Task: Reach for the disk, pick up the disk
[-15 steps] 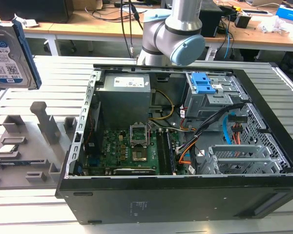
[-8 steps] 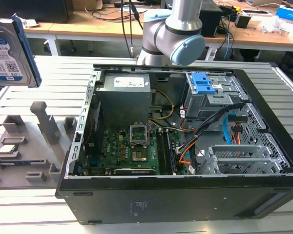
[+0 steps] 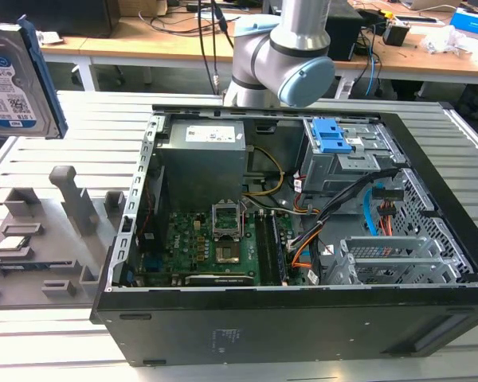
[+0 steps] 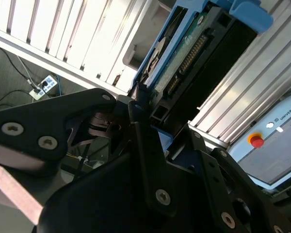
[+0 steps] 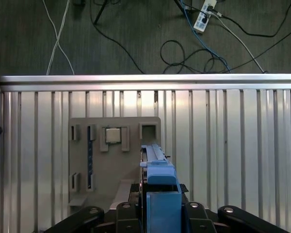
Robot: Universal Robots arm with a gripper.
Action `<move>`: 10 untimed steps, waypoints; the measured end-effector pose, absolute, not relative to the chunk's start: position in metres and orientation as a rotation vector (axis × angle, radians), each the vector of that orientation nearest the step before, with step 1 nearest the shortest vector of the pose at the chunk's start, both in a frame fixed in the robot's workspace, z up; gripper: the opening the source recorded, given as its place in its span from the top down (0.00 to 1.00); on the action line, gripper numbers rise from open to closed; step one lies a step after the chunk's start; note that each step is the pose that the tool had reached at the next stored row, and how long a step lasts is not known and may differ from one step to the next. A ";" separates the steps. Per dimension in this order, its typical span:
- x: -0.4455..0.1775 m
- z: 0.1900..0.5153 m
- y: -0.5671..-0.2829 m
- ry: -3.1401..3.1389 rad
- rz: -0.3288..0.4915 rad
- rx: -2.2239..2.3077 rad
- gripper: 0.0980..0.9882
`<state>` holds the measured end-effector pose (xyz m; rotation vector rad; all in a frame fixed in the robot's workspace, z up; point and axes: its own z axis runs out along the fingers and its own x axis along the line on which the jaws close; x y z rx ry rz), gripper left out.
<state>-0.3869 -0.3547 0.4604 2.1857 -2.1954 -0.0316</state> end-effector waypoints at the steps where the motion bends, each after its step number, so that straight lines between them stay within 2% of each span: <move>1: -0.387 0.461 -0.355 -2.195 -0.032 2.186 0.70; 10: -0.383 0.472 -0.355 -2.195 -0.033 2.185 0.70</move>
